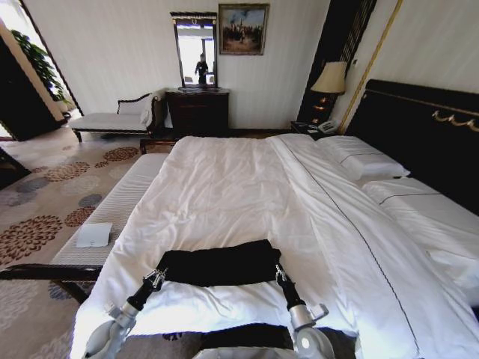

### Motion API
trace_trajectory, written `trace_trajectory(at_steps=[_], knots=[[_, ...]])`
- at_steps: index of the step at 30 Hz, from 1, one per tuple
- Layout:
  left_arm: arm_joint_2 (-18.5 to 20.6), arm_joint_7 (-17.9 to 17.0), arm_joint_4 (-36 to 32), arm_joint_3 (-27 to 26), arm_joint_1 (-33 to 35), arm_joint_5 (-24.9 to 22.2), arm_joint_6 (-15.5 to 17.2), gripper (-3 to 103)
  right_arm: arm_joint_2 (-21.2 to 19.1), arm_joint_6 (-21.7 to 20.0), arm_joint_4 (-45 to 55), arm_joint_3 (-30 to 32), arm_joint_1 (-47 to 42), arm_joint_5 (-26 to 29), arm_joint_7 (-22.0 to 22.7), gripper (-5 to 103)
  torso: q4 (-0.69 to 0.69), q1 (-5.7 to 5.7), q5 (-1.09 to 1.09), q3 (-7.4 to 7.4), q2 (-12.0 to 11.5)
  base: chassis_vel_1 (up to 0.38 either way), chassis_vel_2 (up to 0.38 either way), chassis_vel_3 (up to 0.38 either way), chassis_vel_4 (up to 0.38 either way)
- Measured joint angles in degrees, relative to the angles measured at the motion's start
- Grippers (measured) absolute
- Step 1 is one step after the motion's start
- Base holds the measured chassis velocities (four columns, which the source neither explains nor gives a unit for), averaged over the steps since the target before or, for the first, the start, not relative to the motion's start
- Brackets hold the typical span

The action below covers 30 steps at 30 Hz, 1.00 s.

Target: Fold the clothes on the bed.

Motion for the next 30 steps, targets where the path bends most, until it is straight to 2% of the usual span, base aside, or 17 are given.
trace_trajectory(at_steps=[3,9,15,16,18,19,21,22,23,24,25,26,27,28,30], knots=[[0.11,1.07,0.11,-0.87,0.51,-0.05,-0.16,0,-0.28,0.12,1.18,-0.31,-2.03,-0.8,-0.05,0,0.0,0.0,0.0,0.0,0.0,0.0,0.0,0.0,0.0],[-0.1,3.34,0.08,-2.11,1.23,-0.25,-0.28,0,-0.59,0.46,2.0,-0.19,-4.02,-1.83,-0.2,0,0.0,0.0,0.0,0.0,0.0,0.0,0.0,0.0,0.0],[-0.02,3.67,0.09,-3.02,1.48,-1.33,-0.37,0,-0.96,0.61,3.04,0.35,-5.78,-2.49,-0.28,0,-0.01,0.0,0.0,0.0,0.0,0.0,0.0,0.0,0.0],[0.01,3.66,0.06,-3.2,1.61,-1.35,-0.72,0,-0.96,0.77,3.04,0.64,-5.88,-2.88,-0.31,-3,0.0,0.0,0.01,0.0,0.0,0.0,0.0,0.0,0.0],[-0.03,3.37,-0.12,-3.33,1.72,-1.34,-1.12,0,-0.96,0.92,3.09,0.92,-5.9,-3.09,-0.31,1,0.0,0.0,0.0,0.0,0.0,0.0,0.0,0.0,0.0],[-0.09,3.24,-0.28,-3.45,1.77,-1.38,-1.33,-2,-0.98,1.0,3.25,1.05,-5.96,-3.14,-0.31,7,0.0,0.0,0.0,0.0,0.0,0.0,0.0,0.0,0.0],[-0.25,3.41,-1.37,-4.46,2.07,-2.24,-2.04,8,-1.69,1.07,5.52,1.73,-7.13,-3.07,-0.11,17,0.0,0.0,0.0,0.0,0.0,0.0,0.0,0.0,0.0],[-0.25,3.41,-1.37,-4.46,2.07,-2.24,-2.04,8,-1.69,1.07,5.52,1.73,-7.13,-3.07,-0.11,17,0.0,0.0,0.0,0.0,0.0,0.0,0.0,0.0,0.0],[-0.2,4.07,-1.74,-4.96,2.23,-2.64,-2.28,14,-2.21,1.08,6.69,1.98,-7.86,-2.95,0.26,23,0.0,0.0,0.01,0.0,0.0,0.0,0.0,0.0,0.0],[-0.05,5.02,-2.07,-5.62,2.38,-3.05,-2.54,14,-2.88,1.08,8.01,2.22,-8.71,-2.88,0.79,23,0.0,0.0,0.0,0.0,0.0,0.0,0.0,0.0,0.0],[0.31,6.58,-2.56,-6.67,2.62,-3.86,-3.0,24,-3.93,1.09,9.94,2.63,-10.04,-2.83,1.57,28,0.0,0.0,0.0,0.0,0.0,0.0,0.0,0.0,0.0],[0.5,7.63,-2.99,-7.28,2.82,-4.58,-3.18,24,-4.49,1.09,10.88,2.85,-10.61,-2.83,1.97,33,0.0,0.0,0.0,0.0,0.0,0.0,0.0,0.0,0.0],[0.66,8.99,-3.61,-7.95,3.11,-5.65,-3.24,30,-5.07,1.09,11.84,3.1,-11.01,-2.81,2.32,38,-0.01,0.0,0.0,0.0,0.0,0.0,0.0,0.0,0.0],[0.66,8.99,-3.61,-7.95,3.11,-5.65,-3.24,30,-5.07,1.09,11.84,3.1,-11.01,-2.81,2.32,38,-0.01,0.0,0.0,0.0,0.0,0.0,0.0,0.0,0.0],[0.83,13.22,-5.61,-9.56,4.0,-8.19,-3.25,41,-5.99,1.05,12.48,3.39,-10.14,-2.73,3.05,49,0.0,0.0,0.0,0.0,0.0,0.0,0.0,0.0,0.0]])
